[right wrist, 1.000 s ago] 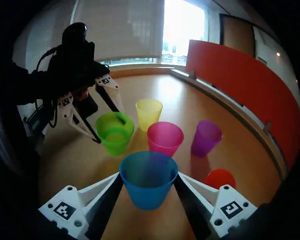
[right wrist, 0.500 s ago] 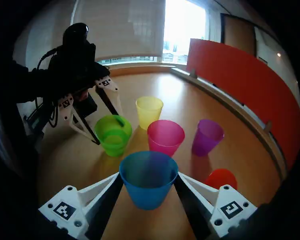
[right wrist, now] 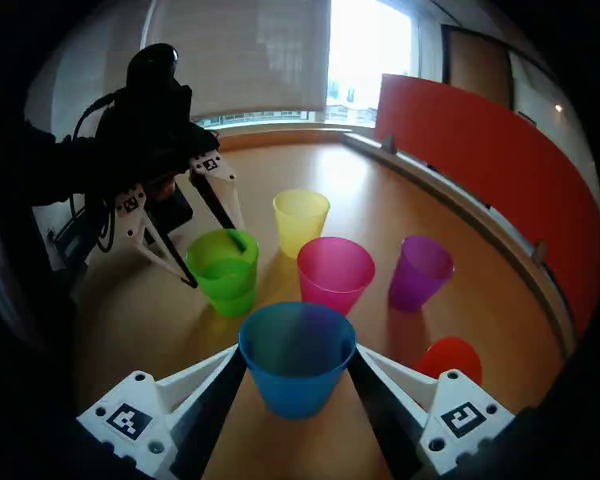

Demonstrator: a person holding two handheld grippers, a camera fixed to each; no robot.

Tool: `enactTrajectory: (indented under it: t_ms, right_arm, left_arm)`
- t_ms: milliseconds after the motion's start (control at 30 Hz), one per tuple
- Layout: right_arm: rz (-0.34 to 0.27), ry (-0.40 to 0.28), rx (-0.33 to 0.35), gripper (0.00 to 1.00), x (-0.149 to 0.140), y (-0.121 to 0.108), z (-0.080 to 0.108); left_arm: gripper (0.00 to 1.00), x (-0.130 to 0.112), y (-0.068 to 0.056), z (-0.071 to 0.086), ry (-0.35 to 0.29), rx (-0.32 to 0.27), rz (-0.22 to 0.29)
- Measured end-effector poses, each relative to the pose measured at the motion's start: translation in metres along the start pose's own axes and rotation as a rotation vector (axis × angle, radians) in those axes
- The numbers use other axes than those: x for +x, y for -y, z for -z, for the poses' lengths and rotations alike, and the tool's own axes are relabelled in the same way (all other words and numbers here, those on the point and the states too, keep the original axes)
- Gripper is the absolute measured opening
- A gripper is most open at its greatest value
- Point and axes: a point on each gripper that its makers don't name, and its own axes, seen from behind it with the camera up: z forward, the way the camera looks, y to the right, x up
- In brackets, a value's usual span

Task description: Pour water

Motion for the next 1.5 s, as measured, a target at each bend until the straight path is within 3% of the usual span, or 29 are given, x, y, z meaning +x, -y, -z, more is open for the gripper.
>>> enactTrajectory:
  t_ms: [467,1500]
  right_arm:
    - [-0.017,0.008,0.001,0.90,-0.006,0.001,-0.004]
    - [-0.029,0.034,-0.025,0.94,-0.032,0.002,0.004]
  left_arm:
    - [0.82,-0.012,-0.002,-0.005,0.047,0.010,-0.034]
    - [0.82,-0.015,0.001,0.006,0.046,0.032,0.001]
